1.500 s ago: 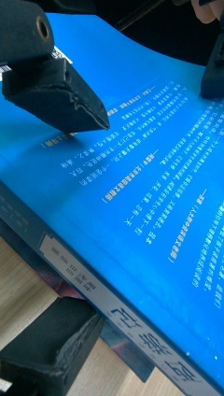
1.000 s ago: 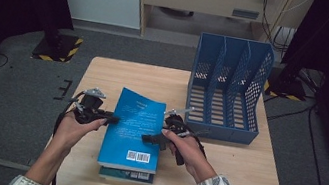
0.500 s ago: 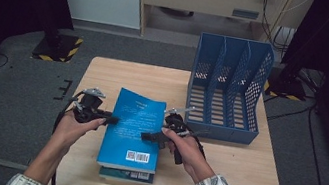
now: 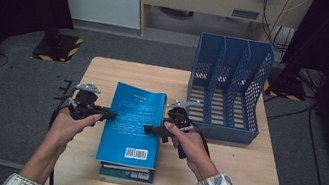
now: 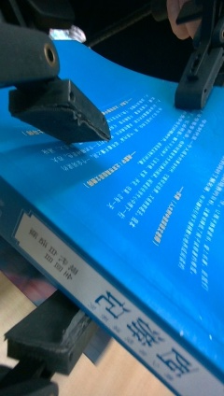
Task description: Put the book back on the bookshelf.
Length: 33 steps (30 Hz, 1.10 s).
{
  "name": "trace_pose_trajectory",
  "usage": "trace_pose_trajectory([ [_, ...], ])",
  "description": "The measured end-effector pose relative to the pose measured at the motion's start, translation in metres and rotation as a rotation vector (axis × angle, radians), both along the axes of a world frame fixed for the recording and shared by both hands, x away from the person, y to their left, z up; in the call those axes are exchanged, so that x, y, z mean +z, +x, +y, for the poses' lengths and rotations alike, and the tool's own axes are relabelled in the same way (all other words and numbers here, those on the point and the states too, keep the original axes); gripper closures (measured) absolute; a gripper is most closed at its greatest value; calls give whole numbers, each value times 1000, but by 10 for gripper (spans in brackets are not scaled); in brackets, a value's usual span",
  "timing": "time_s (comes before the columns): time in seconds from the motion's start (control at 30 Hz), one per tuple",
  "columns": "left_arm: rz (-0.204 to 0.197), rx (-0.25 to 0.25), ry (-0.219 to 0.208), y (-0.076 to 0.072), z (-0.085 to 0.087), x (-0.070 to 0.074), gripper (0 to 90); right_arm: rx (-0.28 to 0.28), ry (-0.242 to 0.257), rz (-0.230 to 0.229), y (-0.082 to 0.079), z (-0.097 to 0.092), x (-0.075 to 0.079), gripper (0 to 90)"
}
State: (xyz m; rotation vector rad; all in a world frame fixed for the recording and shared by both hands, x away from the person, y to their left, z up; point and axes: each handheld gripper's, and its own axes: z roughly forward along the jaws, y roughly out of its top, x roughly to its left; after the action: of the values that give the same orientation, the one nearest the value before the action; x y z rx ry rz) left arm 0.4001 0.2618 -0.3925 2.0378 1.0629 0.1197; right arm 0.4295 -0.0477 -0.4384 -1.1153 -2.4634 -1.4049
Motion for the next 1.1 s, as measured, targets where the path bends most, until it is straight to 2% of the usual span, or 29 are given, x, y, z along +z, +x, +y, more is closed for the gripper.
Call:
trace_pose_trajectory([
  [0.33,-16,7,0,-2,6,7,722,14,-44,-60,2,5,23,266],
  [0.53,-20,8,-23,-2,9,8,725,29,-30,-93,1,4,32,297],
  [0.73,-19,1,-22,-3,7,7,729,56,-27,-68,-1,7,36,299],
  [0.83,-19,-9,-47,-4,6,7,734,64,-54,-89,-2,16,42,304],
  [0.93,-28,-20,-22,-6,1,10,734,51,-55,-99,0,16,45,315],
  [1.1,-24,-16,-19,-5,0,11,735,31,-64,-105,2,17,51,332],
])
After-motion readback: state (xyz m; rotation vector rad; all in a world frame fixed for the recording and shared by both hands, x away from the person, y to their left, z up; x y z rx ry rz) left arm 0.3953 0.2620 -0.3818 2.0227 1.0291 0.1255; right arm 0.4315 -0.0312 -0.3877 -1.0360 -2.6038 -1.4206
